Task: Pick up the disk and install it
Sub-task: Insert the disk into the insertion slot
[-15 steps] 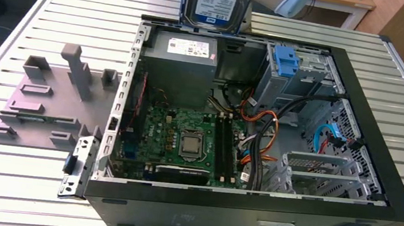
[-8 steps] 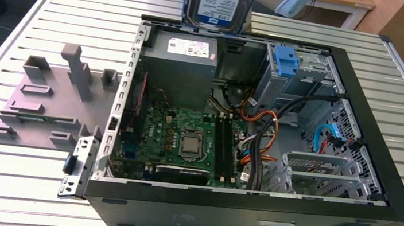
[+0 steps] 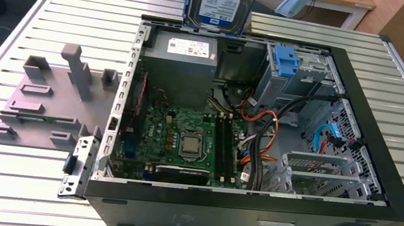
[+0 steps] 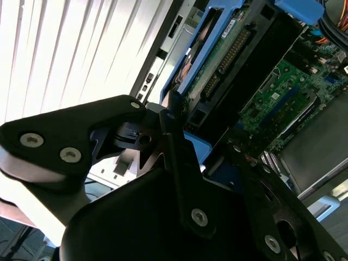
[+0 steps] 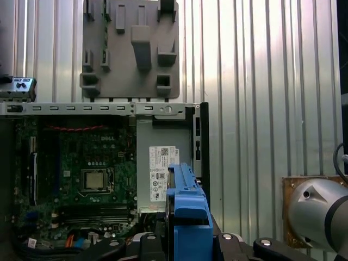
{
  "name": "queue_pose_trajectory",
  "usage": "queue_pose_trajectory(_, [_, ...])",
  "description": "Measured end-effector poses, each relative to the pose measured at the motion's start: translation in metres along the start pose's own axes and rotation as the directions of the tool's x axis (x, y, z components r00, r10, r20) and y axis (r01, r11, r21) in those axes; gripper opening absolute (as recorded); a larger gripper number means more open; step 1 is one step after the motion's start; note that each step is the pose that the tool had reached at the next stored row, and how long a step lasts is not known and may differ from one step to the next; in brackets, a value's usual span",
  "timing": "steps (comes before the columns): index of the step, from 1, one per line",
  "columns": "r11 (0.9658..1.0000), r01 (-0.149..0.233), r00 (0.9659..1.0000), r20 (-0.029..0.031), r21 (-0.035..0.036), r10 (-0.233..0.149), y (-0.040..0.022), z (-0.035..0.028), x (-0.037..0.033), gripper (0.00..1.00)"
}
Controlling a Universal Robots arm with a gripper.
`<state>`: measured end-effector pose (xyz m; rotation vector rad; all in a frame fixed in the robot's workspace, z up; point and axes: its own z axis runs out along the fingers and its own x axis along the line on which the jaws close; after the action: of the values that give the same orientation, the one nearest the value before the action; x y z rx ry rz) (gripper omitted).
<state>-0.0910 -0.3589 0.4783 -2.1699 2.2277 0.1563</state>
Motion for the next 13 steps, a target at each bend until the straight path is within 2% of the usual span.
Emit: queue_pose_trajectory(13, [1.0000,0.000,1.0000,0.0000,0.0000,0.000,-0.0025,-0.0002,0.0014,0.37])
